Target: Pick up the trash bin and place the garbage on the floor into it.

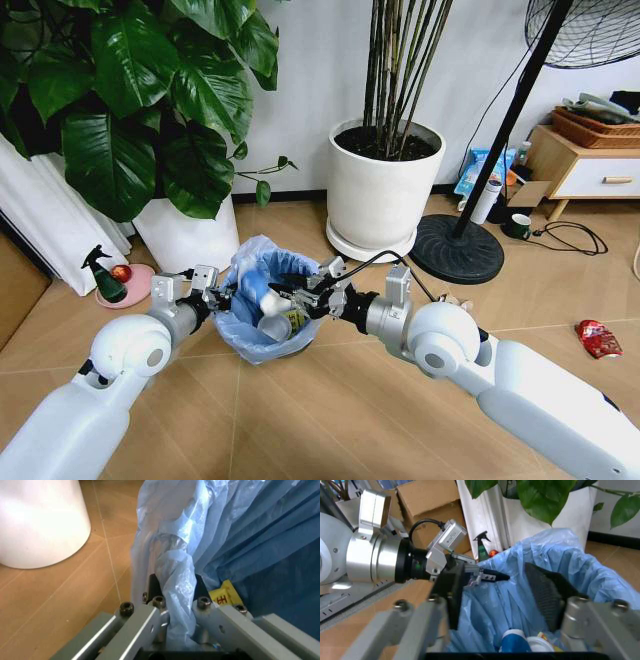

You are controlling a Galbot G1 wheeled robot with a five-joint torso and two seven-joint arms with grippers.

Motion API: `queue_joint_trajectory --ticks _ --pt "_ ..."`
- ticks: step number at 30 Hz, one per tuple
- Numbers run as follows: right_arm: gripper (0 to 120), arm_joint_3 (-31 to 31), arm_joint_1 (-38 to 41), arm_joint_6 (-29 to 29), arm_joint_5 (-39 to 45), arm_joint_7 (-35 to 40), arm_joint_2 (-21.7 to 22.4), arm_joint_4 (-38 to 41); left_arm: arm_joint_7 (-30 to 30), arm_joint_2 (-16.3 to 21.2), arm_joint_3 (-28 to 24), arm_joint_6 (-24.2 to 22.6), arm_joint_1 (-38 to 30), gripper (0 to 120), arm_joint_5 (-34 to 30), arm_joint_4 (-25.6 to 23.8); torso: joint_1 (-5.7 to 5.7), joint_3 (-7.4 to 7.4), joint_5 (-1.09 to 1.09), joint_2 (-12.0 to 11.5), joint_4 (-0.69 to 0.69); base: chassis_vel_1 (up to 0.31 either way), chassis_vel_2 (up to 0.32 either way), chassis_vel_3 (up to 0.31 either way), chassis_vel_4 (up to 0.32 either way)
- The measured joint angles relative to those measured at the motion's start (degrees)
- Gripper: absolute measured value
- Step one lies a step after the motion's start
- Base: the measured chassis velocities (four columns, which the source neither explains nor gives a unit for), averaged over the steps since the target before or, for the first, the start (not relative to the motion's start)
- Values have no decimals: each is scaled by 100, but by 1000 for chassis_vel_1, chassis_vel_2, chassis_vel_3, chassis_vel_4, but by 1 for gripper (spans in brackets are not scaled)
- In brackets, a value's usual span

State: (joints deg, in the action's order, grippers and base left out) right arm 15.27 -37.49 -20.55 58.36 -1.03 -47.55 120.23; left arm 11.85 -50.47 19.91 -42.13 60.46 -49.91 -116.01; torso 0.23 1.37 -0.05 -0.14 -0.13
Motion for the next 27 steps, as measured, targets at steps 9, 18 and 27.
queue_joint_trajectory --ticks 9,18,27 --pt "86 -805 -415 82 -200 379 -65 17 0 -13 63 0 30 0 9 -17 0 0 -1 0 0 0 0 0 0" --pt "100 -2121 -1414 152 -807 738 -124 -170 1 -15 213 0 129 0 17 -79 0 0 2 0 0 0 0 0 0" --pt "100 -3608 -2995 515 -2454 862 -506 -232 30 -65 433 0 433 0 103 -236 0 -1 0 0 0 0 0 0 0"
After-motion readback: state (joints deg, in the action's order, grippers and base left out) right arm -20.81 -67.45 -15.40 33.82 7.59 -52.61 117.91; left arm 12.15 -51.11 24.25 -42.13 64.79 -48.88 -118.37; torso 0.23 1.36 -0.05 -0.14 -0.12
